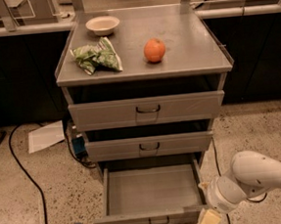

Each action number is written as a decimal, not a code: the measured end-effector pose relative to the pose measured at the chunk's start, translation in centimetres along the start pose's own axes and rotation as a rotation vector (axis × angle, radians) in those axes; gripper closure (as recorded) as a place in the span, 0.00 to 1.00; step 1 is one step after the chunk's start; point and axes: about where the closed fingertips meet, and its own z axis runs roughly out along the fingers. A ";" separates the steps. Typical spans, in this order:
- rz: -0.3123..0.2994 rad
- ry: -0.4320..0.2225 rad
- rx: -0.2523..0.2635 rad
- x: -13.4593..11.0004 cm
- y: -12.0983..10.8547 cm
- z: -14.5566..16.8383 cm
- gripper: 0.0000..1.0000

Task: Close bottom drawer

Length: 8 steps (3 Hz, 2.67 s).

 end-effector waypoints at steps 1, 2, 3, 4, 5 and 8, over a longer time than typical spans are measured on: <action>0.033 -0.027 -0.088 2.1 0.8 5.2 0.00; 0.056 -0.070 -0.154 2.9 1.5 9.0 0.00; 0.048 -0.103 -0.246 3.7 2.8 14.6 0.00; 0.048 -0.103 -0.246 3.7 2.8 14.6 0.00; 0.047 -0.103 -0.235 4.1 2.6 17.3 0.00; 0.096 -0.129 -0.225 4.1 0.0 27.0 0.00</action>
Offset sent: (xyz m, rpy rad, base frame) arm -0.0370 0.0369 -0.1302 0.2071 0.1807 -0.0046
